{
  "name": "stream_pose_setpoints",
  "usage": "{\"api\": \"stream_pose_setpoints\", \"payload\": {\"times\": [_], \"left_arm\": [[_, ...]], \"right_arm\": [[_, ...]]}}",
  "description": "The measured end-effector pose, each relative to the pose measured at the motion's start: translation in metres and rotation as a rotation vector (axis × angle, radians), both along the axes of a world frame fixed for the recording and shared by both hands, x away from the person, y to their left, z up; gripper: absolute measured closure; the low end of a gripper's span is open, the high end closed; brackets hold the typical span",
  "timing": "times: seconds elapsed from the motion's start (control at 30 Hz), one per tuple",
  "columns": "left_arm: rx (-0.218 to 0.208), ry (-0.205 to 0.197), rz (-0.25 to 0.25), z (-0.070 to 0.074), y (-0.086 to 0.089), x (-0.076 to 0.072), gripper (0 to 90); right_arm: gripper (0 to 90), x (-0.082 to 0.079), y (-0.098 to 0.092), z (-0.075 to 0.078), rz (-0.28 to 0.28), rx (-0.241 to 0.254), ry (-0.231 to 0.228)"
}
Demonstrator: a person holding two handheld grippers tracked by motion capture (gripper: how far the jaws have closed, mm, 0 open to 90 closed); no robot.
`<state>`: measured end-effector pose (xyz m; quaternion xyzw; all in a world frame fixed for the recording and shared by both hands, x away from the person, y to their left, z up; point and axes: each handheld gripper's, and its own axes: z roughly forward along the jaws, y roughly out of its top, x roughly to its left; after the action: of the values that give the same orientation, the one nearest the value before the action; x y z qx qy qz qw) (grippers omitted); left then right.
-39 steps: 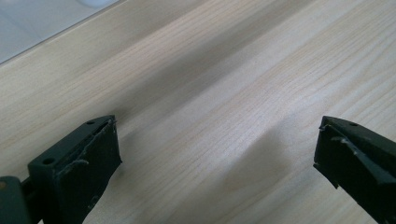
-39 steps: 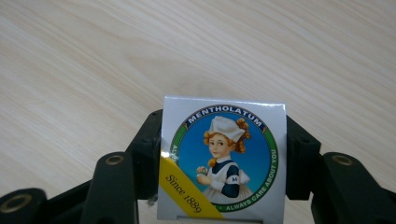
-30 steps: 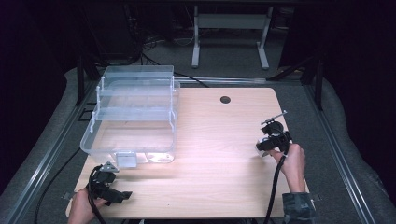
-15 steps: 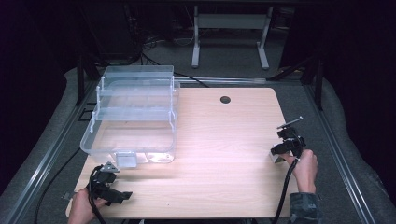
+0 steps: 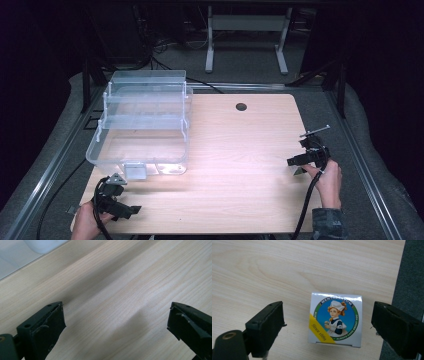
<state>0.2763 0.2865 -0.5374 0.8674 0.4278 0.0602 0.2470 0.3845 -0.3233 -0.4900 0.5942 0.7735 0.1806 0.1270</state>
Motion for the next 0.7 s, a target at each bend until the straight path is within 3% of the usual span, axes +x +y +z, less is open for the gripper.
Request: {"api": "stream_pose_setpoints", "payload": {"times": [0.03,0.2,0.23,0.33,0.57,0.7], "left_arm": [[-0.003,-0.005,0.005,0.000,0.000,-0.001,0.8],[-0.002,0.005,0.008,0.005,0.002,-0.002,0.4],[0.013,0.010,-0.002,0.008,0.003,-0.002,0.2],[0.002,0.008,0.002,0.016,0.004,-0.005,0.1],[-0.019,-0.029,-0.006,0.041,0.003,-0.010,0.1],[-0.017,-0.049,-0.010,0.050,0.005,-0.010,0.0]], "right_arm": [[10.0,-0.002,0.002,0.003,-0.005,-0.013,-0.015],[8.2,-0.007,0.004,0.014,0.019,0.013,-0.022],[6.2,-0.011,0.008,0.020,0.029,0.014,-0.038],[4.1,-0.016,0.013,0.026,0.050,0.025,-0.049],[1.9,-0.025,0.035,0.038,0.147,0.097,-0.083],[1.6,-0.028,0.050,0.036,0.186,0.105,-0.091]]}}
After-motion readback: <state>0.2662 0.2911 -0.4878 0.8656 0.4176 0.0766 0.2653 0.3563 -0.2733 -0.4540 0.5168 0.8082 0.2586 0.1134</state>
